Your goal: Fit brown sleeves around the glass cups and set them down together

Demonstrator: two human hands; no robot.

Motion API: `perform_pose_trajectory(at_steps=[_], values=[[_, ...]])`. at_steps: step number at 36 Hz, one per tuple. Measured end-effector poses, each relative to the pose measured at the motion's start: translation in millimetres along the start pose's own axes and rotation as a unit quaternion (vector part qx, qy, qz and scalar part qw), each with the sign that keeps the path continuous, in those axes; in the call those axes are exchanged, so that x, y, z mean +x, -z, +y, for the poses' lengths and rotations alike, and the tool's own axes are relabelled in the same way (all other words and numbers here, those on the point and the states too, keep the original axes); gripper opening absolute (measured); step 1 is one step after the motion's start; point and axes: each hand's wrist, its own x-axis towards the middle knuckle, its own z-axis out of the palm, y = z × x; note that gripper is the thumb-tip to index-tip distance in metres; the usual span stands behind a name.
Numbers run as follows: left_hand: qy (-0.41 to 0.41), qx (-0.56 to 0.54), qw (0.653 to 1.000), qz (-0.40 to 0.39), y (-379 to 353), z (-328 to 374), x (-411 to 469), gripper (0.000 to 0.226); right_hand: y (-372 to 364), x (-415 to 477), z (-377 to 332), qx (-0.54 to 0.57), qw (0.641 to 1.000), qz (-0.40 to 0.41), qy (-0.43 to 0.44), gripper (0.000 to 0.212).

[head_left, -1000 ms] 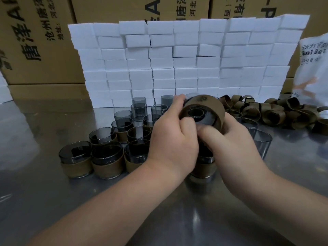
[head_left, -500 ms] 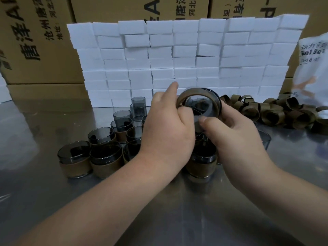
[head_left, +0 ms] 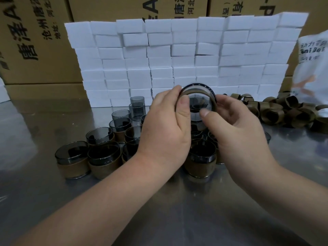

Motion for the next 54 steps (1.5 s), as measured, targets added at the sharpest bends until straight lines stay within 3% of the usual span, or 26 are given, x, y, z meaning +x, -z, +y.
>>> perform_pose_trajectory(at_steps=[7, 12, 16, 20, 29, 40, 46, 51, 54], values=[[0.005, 0.001, 1.0, 0.028, 1.3, -0.5, 0.1, 0.054, -0.2, -1.3, 6.0, -0.028, 0.996, -0.066, 0.049, 0.04], [0.018, -0.01, 0.999, 0.03, 1.1, -0.1, -0.4, 0.055, 0.9, -0.2, 7.6, -0.056, 0.994, -0.084, 0.045, 0.075], [0.026, -0.021, 0.999, 0.035, -0.1, -2.0, -1.0, 0.057, -0.3, -0.8, 8.1, -0.027, 0.995, -0.085, 0.045, 0.078], [0.013, -0.024, 0.999, 0.038, 0.0, -1.7, -0.4, 0.054, -0.6, -2.4, 8.1, -0.012, 0.996, -0.077, 0.05, 0.056], [-0.005, -0.007, 0.999, 0.049, 2.7, -4.2, 2.5, 0.052, 1.9, -2.0, 4.5, 0.006, 0.997, -0.071, 0.029, 0.076], [-0.028, -0.013, 0.999, 0.04, 4.2, -10.9, 4.1, 0.048, 5.1, 1.3, 4.2, -0.003, 0.998, -0.055, -0.003, 0.063], [-0.038, -0.01, 0.998, 0.05, 4.9, -13.1, 4.8, 0.044, 1.3, -0.9, -3.8, -0.007, 0.999, -0.046, -0.008, 0.068], [-0.058, -0.017, 0.996, 0.063, 5.6, -14.3, 6.4, 0.054, 2.2, -1.2, -6.9, -0.026, 0.999, -0.042, -0.02, 0.055], [-0.061, -0.023, 0.995, 0.073, 5.0, -15.6, 6.2, 0.045, 1.9, -1.4, -8.5, -0.034, 0.998, -0.043, -0.015, 0.053]])
